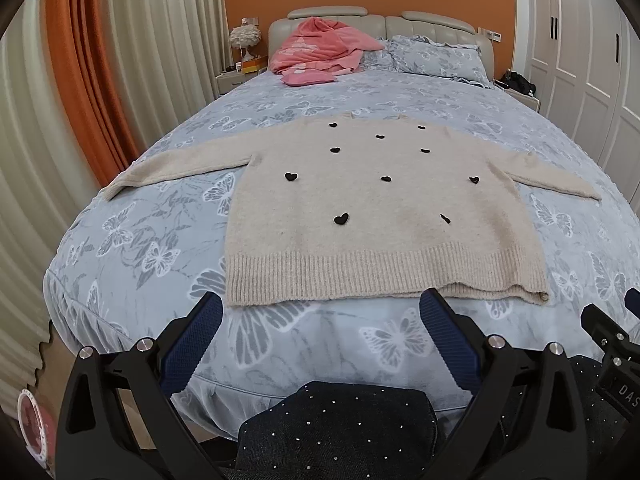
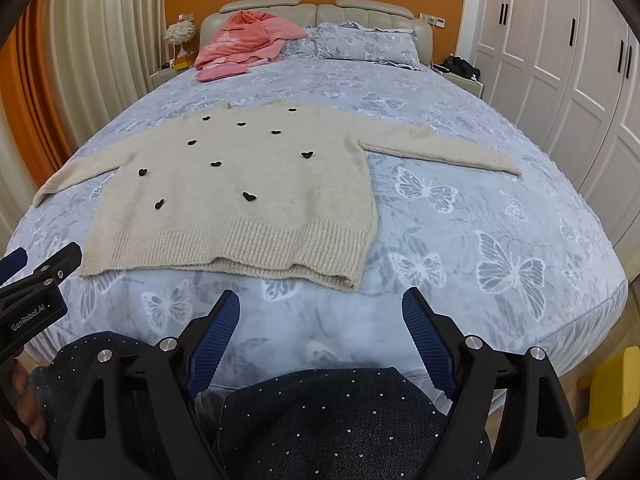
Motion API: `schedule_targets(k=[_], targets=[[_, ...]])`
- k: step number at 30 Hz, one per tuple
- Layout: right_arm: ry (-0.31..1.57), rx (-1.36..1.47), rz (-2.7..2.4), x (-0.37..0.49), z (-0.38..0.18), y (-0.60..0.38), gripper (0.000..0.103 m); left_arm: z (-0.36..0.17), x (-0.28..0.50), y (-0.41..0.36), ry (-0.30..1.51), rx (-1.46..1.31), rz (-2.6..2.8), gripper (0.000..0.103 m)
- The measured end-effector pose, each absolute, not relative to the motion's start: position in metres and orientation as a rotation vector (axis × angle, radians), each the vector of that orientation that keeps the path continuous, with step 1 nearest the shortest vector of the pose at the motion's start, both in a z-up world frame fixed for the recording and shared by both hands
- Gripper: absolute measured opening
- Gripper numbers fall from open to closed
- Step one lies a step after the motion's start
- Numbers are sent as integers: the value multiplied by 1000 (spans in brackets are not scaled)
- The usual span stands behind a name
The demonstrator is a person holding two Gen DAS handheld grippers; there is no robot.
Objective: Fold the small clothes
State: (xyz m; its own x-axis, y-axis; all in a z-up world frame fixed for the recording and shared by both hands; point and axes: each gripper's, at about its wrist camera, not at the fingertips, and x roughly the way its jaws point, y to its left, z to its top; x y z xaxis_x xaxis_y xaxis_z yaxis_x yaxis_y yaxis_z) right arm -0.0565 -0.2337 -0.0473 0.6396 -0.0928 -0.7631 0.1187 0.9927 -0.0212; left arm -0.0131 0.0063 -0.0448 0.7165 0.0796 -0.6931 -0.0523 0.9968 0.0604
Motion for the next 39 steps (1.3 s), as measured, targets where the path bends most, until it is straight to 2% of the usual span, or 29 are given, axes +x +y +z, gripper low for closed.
schedule_targets(k=[39], targets=[[872, 53, -122, -57, -47, -239, 82, -45, -13, 4, 773, 56, 74, 97]])
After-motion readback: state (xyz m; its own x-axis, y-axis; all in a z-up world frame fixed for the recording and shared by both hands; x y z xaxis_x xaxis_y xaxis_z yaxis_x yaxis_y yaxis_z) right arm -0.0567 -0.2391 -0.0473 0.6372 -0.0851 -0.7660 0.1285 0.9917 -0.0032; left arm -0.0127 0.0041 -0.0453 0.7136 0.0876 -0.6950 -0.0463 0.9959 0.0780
